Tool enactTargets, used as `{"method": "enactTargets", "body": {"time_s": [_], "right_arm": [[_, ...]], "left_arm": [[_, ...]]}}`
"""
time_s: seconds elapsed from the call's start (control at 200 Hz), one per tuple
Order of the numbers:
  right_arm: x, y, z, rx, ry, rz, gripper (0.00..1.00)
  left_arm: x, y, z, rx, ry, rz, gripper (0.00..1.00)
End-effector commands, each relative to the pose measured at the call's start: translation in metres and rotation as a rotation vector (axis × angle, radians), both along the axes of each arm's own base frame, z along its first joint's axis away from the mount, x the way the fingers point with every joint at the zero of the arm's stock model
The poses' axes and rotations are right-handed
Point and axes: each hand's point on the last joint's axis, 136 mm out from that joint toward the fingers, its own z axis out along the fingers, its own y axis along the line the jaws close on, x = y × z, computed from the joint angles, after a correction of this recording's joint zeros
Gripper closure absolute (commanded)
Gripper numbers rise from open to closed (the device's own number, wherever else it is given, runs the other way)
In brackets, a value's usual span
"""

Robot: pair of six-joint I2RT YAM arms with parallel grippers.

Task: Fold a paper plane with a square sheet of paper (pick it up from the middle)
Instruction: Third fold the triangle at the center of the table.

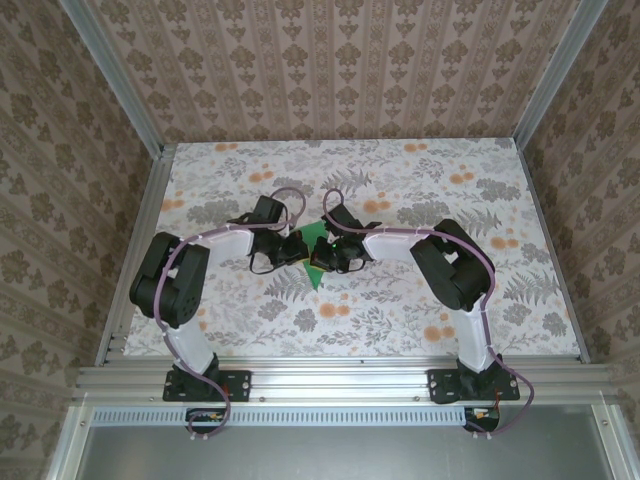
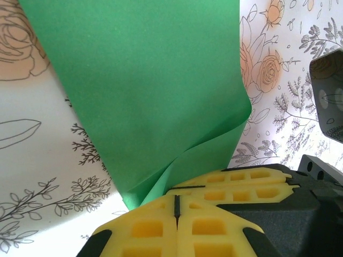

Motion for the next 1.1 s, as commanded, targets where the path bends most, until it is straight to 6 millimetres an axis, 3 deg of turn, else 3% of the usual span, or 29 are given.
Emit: {"method": "enactTargets", "body": {"time_s": [0.0, 0.11, 0.41, 0.695, 0.985, 1.095], "right_arm": [[-0.021, -0.03, -0.048, -0.155, 0.107, -0.023, 0.98], [-0.021, -0.031, -0.047, -0.157, 0.104, -0.025, 0.98], [-0.021, -0.031, -0.048, -0.16, 0.11, -0.027, 0.98], [-0.019, -0.028, -0.043, -0.137, 0.101, -0.025, 0.98], [-0.011, -0.01, -0.017, -0.007, 0.04, 0.006, 0.96], [-0.005, -0.003, 0.002, 0.063, -0.001, 0.03, 0.94]], "left_arm": [[-0.013, 0.001, -0.015, 0.05, 0.063, -0.011, 0.98], [-0.014, 0.009, -0.019, 0.096, 0.065, 0.008, 0.99], [-0.015, 0.004, -0.018, 0.075, 0.073, 0.0, 0.99], [-0.017, 0.011, -0.033, 0.127, 0.11, 0.015, 1.0], [-0.023, 0.021, -0.047, 0.2, 0.147, 0.028, 1.0], [-0.025, 0.024, -0.05, 0.221, 0.153, 0.029, 1.0]]}}
